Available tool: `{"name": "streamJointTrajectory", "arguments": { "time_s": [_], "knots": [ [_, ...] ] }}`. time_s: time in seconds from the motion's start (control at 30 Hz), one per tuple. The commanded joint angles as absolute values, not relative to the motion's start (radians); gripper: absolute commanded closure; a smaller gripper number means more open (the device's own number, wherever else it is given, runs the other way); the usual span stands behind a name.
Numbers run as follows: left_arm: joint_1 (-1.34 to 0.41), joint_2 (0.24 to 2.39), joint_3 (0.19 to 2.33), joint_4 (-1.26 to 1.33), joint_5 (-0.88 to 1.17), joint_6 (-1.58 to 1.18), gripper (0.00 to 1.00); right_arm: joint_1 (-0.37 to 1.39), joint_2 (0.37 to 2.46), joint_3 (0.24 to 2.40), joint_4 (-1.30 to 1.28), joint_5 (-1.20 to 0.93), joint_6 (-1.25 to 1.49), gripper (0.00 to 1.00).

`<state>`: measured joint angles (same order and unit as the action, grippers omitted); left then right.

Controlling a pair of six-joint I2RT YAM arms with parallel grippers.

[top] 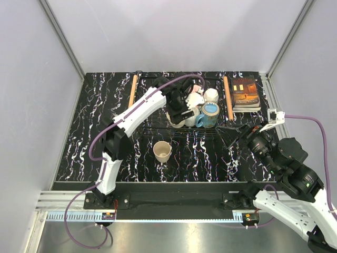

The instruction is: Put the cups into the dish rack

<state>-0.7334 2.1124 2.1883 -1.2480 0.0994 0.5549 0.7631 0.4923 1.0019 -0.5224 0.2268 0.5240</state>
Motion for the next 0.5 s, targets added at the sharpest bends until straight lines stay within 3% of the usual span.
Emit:
{"name": "streamJointTrajectory", "arguments": {
  "time_s": [0.0,0.47],
  "knots": [
    [-0.735,2.065,2.160,-1.284,0.190,0.643,1.00,0.759,0.491,1.006,-0.541,0.259,0.520,0.00],
    [-0.779,2.129,2.169,-1.401,0.193,0.773,1.00,0.758,0.457,0.999,-0.563,0.275,0.552,0.00]
  ]
}}
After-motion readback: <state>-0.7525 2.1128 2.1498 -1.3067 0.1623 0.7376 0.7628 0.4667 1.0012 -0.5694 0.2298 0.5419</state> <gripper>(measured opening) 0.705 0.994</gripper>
